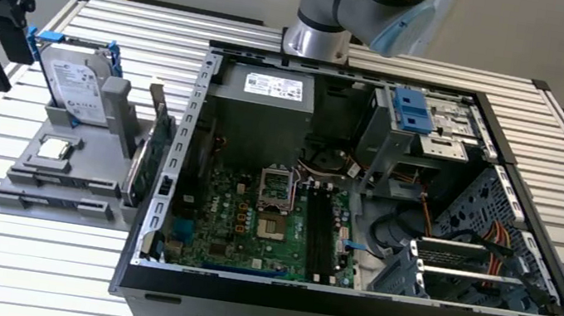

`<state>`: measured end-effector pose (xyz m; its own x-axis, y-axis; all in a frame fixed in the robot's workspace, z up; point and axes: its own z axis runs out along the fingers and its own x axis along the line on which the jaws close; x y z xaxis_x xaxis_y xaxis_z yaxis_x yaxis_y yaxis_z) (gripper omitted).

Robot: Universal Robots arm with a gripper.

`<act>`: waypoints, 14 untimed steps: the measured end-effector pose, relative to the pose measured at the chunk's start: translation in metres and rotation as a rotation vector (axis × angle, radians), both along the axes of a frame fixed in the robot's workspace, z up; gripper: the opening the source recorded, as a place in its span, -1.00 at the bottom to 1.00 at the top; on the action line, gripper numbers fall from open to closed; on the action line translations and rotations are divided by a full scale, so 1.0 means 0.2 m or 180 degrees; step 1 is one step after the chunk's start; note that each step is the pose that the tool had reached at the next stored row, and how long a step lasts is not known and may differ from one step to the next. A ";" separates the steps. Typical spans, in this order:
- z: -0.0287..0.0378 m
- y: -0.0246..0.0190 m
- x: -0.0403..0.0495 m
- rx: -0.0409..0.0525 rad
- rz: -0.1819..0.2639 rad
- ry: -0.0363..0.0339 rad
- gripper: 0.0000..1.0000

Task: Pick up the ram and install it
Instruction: 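Pick up the ram and move it above insertion slot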

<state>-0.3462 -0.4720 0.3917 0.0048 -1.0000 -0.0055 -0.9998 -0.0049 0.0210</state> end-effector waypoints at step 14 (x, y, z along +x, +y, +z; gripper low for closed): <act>-0.038 0.001 0.000 -0.0015 0.0000 -0.0043 1.00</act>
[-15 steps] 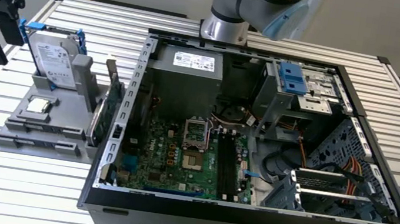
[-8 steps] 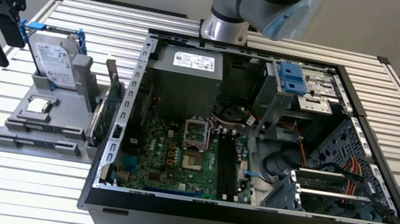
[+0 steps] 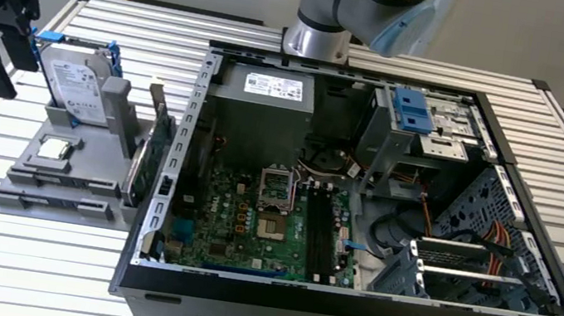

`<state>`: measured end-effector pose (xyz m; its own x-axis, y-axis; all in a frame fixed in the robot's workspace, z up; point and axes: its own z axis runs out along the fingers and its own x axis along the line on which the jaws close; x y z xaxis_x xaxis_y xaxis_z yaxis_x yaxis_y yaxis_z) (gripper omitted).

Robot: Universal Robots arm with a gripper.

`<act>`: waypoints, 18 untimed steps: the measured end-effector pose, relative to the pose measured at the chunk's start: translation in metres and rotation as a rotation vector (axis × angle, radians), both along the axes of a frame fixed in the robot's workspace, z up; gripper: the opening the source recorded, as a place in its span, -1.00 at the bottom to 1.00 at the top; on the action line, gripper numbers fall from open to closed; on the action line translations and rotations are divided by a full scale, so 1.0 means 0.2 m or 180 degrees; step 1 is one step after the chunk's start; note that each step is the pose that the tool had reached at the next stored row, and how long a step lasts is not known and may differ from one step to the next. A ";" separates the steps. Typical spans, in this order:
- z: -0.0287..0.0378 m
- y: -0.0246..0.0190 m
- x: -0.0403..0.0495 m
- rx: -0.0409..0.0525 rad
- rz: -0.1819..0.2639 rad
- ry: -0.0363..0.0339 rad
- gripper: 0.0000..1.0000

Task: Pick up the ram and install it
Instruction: 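Pick up the ram and move it above insertion slot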

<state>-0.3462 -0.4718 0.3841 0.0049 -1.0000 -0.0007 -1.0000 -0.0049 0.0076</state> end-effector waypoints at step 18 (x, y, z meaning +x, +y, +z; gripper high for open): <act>-0.039 0.000 0.000 -0.0064 0.0000 -0.0001 1.00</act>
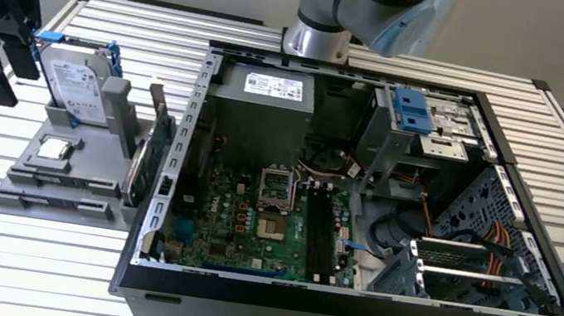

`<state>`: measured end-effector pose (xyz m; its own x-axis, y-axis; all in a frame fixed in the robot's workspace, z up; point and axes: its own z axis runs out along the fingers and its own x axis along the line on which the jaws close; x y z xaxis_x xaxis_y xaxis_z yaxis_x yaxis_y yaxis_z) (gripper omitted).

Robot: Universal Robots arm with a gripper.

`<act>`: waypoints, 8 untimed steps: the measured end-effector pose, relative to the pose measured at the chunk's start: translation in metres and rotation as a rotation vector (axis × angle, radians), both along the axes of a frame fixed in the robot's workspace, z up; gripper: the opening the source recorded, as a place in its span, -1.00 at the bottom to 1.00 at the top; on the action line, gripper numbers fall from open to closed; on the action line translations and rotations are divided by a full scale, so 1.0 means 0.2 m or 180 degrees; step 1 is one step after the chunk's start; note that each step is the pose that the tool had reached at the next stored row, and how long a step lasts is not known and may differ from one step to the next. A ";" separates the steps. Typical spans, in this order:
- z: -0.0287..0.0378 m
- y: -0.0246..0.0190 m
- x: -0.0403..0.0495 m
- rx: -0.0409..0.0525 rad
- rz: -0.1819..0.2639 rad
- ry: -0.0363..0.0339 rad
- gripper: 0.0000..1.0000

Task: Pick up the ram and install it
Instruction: 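Pick up the ram and move it above insertion slot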

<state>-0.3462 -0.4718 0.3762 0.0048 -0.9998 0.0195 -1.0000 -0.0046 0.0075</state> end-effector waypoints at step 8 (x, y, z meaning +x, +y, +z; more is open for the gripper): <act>-0.021 0.000 0.000 -0.0025 0.0000 0.0000 1.00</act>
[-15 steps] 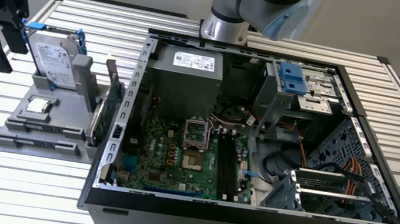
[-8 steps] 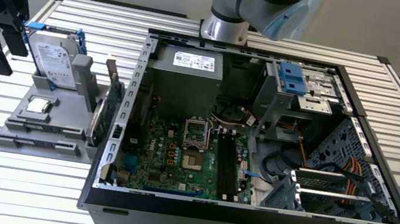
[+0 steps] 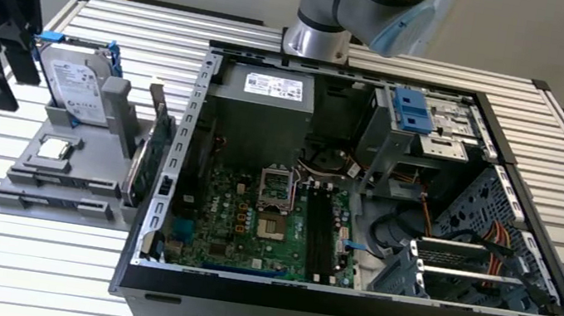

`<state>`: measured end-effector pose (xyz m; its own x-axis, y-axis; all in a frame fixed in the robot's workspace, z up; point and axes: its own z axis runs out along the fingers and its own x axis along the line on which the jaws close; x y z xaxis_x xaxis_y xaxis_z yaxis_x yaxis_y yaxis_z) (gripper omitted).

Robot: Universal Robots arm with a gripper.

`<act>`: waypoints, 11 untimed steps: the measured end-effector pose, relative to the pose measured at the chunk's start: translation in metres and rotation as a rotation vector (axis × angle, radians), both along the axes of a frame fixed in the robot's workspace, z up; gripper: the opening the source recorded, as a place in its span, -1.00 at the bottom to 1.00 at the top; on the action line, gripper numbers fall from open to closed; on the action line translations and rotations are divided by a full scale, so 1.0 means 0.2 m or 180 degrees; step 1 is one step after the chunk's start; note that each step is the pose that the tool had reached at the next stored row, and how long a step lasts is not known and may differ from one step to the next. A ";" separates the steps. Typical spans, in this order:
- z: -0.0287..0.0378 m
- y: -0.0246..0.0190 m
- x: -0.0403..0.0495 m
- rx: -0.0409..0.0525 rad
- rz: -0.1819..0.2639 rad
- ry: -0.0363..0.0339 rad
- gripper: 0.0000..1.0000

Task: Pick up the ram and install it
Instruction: 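Pick up the ram and move it above insertion slot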

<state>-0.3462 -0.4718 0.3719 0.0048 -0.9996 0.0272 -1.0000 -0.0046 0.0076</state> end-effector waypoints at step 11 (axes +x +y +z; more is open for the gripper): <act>-0.030 0.000 0.000 -0.0037 0.0000 0.0000 1.00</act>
<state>-0.3462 -0.4717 0.3660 0.0048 -0.9992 0.0387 -1.0000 -0.0045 0.0076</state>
